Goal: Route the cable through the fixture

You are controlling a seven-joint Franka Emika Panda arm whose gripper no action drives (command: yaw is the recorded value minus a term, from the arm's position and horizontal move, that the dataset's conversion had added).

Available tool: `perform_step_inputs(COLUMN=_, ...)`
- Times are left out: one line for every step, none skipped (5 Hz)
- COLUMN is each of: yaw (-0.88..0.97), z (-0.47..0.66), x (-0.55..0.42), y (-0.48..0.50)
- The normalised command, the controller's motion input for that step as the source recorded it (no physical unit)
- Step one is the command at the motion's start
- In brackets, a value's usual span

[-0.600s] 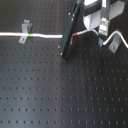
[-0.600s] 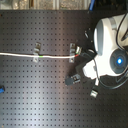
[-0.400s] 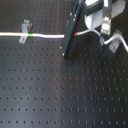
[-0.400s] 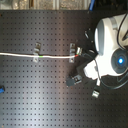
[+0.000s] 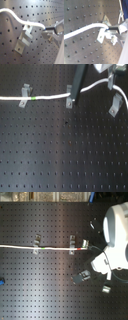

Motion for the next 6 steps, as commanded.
perform_step_inputs(yaw=-0.55, z=-0.03, x=0.159, y=-0.257)
perform_step_inputs(yaw=-0.72, z=0.01, x=0.112, y=-0.294)
perform_step_inputs(yaw=-0.81, z=0.01, x=0.082, y=-0.274)
perform_step_inputs(yaw=0.00, z=0.03, x=0.000, y=0.000)
perform_step_inputs(yaw=0.37, z=0.30, x=-0.190, y=0.144)
perform_step_inputs(yaw=0.05, z=0.15, x=-0.214, y=-0.145)
